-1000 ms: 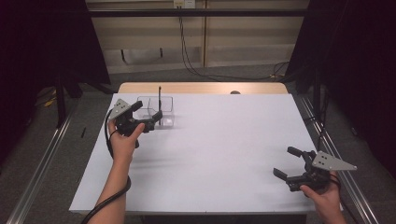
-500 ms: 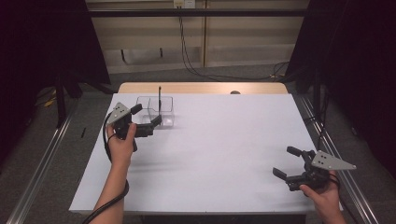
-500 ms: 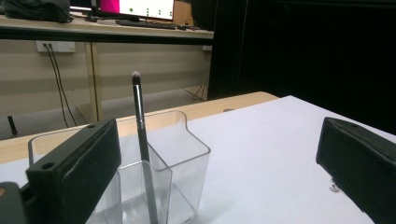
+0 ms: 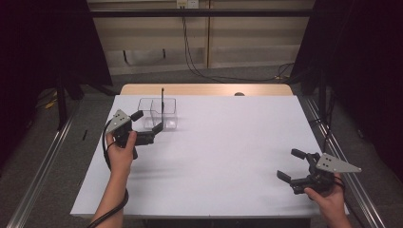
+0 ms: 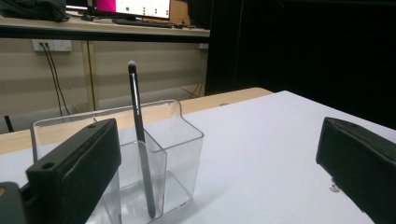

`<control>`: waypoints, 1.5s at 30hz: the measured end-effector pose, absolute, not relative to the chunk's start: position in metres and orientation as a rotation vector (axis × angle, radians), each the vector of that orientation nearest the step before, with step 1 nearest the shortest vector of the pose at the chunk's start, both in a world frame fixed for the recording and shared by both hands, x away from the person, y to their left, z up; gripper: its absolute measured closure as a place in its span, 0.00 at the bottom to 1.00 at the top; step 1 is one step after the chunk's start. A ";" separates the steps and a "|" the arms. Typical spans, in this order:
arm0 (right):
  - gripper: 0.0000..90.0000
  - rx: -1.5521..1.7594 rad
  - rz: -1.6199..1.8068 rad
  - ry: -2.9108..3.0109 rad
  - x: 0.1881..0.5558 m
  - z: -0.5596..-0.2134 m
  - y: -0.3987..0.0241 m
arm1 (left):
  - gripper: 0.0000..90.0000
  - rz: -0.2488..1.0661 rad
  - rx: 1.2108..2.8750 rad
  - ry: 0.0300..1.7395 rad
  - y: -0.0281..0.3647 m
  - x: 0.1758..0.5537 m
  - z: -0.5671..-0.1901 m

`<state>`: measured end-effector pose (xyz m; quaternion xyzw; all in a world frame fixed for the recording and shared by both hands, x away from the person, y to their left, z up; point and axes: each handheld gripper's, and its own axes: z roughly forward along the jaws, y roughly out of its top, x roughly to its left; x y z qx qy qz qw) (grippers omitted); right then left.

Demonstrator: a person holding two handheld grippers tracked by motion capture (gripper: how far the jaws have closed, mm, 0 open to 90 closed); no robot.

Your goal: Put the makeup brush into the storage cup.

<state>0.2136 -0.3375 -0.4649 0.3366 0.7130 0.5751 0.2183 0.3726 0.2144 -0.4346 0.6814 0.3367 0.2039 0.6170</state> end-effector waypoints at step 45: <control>0.00 0.935 1.578 1.976 0.209 -0.465 -0.334 | 0.00 0.448 1.565 0.709 0.237 0.333 -0.439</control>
